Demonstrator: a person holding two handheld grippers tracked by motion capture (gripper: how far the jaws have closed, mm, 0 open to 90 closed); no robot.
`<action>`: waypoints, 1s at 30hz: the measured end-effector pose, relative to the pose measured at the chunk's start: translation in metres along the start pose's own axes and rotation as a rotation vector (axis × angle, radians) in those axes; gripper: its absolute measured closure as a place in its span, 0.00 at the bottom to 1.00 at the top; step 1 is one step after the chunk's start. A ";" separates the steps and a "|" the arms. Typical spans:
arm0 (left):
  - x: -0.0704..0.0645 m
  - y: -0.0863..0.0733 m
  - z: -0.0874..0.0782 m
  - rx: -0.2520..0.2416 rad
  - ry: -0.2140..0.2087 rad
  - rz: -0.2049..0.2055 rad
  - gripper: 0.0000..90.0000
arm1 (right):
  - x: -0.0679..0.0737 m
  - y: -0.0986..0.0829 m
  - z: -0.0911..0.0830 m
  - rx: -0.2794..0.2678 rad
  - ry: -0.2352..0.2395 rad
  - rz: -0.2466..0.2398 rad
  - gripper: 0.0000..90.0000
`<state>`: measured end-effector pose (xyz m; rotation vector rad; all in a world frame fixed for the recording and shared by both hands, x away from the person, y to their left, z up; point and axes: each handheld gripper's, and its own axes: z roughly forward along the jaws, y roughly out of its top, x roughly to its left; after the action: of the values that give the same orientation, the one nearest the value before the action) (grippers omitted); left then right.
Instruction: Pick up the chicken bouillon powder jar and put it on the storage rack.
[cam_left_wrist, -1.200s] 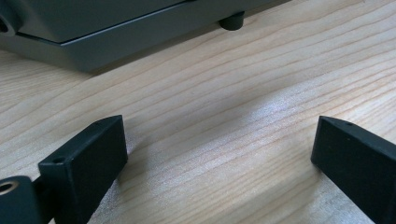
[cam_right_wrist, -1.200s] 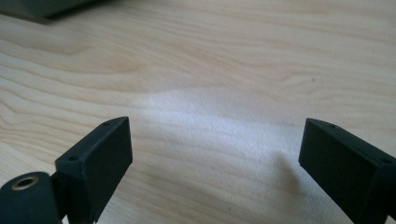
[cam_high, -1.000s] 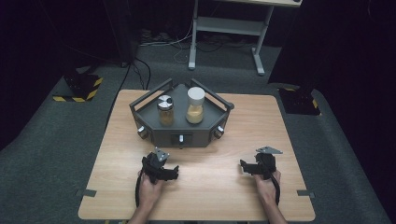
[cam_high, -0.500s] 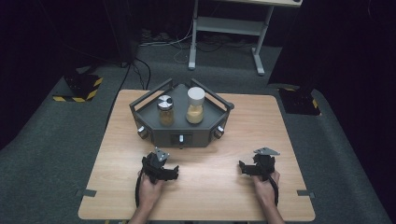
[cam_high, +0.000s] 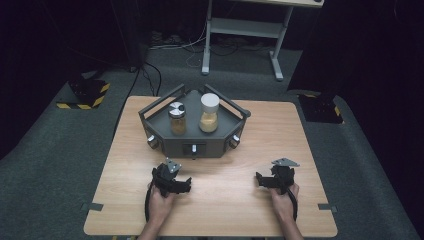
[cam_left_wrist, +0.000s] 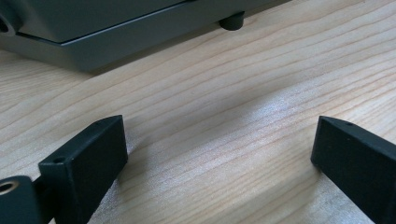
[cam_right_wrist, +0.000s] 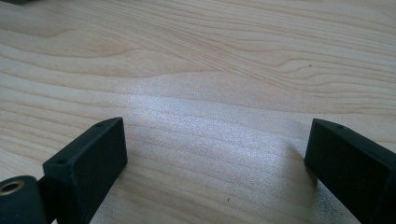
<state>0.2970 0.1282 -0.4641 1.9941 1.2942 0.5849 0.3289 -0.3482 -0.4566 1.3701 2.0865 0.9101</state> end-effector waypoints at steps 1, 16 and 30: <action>0.000 0.000 0.000 0.000 0.000 0.000 0.04 | 0.000 0.000 0.000 0.000 -0.001 0.001 0.06; 0.000 0.000 0.000 0.000 0.000 0.000 0.04 | 0.002 0.000 0.000 0.000 -0.007 0.007 0.06; 0.000 0.000 0.000 0.000 0.000 0.000 0.04 | 0.003 0.000 0.000 0.000 -0.009 0.009 0.06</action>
<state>0.2970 0.1282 -0.4641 1.9943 1.2942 0.5850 0.3276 -0.3460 -0.4567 1.3817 2.0756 0.9064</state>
